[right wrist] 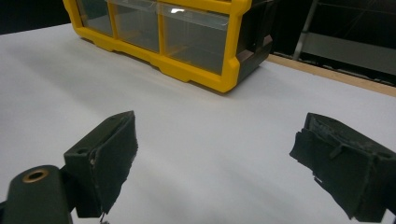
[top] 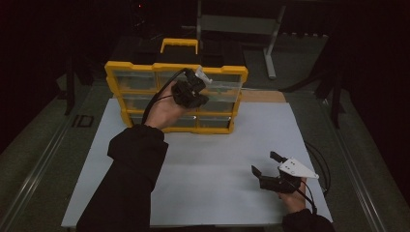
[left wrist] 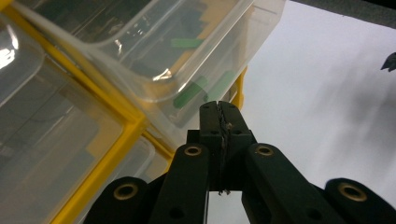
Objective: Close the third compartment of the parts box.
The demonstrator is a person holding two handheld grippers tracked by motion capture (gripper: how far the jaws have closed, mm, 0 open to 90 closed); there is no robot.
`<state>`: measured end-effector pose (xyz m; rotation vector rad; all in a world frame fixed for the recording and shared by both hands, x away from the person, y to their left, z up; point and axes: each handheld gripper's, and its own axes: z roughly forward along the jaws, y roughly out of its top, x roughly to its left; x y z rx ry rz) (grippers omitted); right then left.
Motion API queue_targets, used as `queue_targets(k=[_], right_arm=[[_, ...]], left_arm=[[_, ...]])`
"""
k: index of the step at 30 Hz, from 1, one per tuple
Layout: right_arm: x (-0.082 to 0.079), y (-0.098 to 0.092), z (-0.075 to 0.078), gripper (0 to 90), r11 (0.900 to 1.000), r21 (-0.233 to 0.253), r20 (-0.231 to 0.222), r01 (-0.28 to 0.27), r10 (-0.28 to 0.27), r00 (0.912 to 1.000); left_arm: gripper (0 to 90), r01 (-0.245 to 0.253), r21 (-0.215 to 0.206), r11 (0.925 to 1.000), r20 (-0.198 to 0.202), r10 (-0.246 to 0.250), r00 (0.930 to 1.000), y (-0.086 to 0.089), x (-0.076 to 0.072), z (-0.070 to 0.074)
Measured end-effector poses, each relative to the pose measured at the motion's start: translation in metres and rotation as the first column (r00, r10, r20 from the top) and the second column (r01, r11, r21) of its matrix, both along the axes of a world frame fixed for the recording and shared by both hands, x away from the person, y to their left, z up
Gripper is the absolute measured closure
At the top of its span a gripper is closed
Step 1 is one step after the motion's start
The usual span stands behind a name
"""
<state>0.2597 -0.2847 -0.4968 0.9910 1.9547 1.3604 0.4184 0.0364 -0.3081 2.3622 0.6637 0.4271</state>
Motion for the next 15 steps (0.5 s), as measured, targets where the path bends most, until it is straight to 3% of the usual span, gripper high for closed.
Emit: queue_targets(k=[15], right_arm=[[-0.0002, 0.0001, 0.0000, 11.5, 1.000, -0.002, -0.003, 0.001, -0.001, 1.0000]], left_arm=[[89.5, -0.054, -0.019, 0.9983, 0.007, 0.054, 0.9985, 0.0029, 0.0082, -0.0009]])
